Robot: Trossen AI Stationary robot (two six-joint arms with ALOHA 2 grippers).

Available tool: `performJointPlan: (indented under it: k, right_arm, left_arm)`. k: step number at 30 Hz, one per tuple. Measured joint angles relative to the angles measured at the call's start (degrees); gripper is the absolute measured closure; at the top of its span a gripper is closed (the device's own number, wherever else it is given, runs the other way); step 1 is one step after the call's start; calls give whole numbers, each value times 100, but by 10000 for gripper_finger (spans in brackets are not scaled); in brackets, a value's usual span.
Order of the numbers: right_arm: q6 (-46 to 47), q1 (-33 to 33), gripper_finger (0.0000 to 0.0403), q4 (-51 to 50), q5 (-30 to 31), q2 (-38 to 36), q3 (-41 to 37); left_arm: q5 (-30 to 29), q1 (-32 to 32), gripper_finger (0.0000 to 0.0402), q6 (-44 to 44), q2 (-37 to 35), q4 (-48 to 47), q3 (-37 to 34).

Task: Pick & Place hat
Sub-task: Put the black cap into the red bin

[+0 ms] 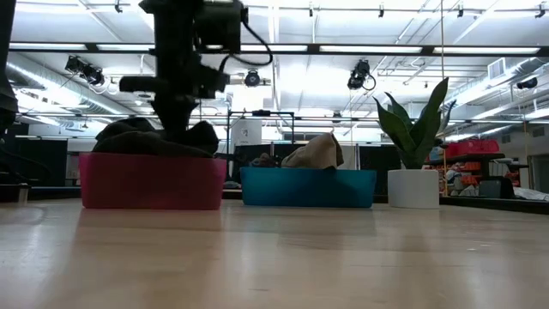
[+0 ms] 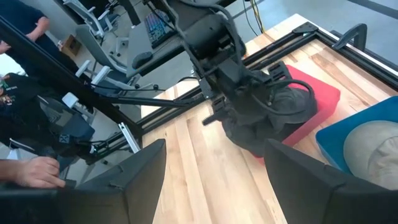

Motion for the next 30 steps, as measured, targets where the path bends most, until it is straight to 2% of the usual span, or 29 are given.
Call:
performJointPlan:
  k: [10,14,19,30]
  right_arm:
    - [129,0,130,-2,0,-2,0]
    - [151,0,130,-20,-2,42,0]
    - [169,0,130,-94,-2,103,0]
    - [151,0,130,-101,-5,127,2]
  left_arm:
    - [75,96,393,160,107,674,-758]
    - [-105,99,387,-16,113,703,-844]
    - [-139,68,324,-305,109,490,-654]
    - [20,13,165,-299,109,-472,339]
